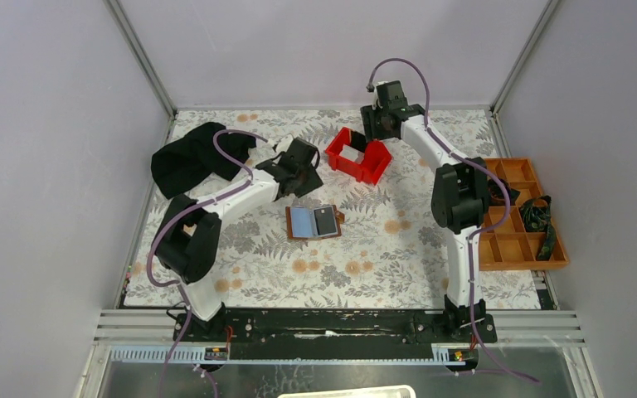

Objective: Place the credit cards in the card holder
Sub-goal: Adjust the storage box at the center of the board.

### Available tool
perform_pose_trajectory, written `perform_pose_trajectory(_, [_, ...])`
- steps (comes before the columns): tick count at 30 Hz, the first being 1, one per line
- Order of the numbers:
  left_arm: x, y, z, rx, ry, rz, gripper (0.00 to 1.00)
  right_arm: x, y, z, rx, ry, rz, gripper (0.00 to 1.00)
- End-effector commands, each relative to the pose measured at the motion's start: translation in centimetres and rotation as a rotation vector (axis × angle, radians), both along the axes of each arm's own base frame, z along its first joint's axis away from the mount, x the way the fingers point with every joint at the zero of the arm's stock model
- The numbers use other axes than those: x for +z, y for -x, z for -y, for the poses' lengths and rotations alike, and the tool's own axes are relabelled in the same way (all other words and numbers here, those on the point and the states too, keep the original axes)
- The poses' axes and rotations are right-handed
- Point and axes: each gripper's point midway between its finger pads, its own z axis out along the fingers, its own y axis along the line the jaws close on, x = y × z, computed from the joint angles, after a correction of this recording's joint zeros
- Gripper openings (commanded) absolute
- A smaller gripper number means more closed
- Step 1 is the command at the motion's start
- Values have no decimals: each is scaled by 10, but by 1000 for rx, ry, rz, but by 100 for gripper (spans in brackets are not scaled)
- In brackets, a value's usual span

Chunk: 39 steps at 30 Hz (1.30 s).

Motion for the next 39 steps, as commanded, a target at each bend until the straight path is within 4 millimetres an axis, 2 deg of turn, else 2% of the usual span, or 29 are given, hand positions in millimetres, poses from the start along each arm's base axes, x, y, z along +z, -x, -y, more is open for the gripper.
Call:
perform_pose_trajectory(1, [14, -22, 4, 9, 40, 53, 41, 38, -13, -10, 44, -50, 104, 62])
perform_pose_trajectory(7, [9, -31, 1, 17, 48, 43, 40, 28, -8, -35, 155, -136, 47, 62])
perform_pose_trajectory(10, [5, -34, 0, 19, 54, 36, 40, 31, -5, -44, 183, -168, 47, 62])
perform_pose_trajectory(15, [1, -39, 1, 21, 66, 28, 40, 45, -13, -36, 146, -139, 101, 62])
perform_pose_trajectory(19, [0, -44, 4, 17, 77, 28, 40, 43, -18, -26, 134, -99, 95, 62])
perform_pose_trajectory(27, [0, -55, 10, 11, 94, 26, 40, 14, -16, -22, 150, -100, 33, 62])
perform_pose_trajectory(39, [-12, -65, 23, -1, 118, -5, 40, -24, -9, -20, 147, -95, -40, 60])
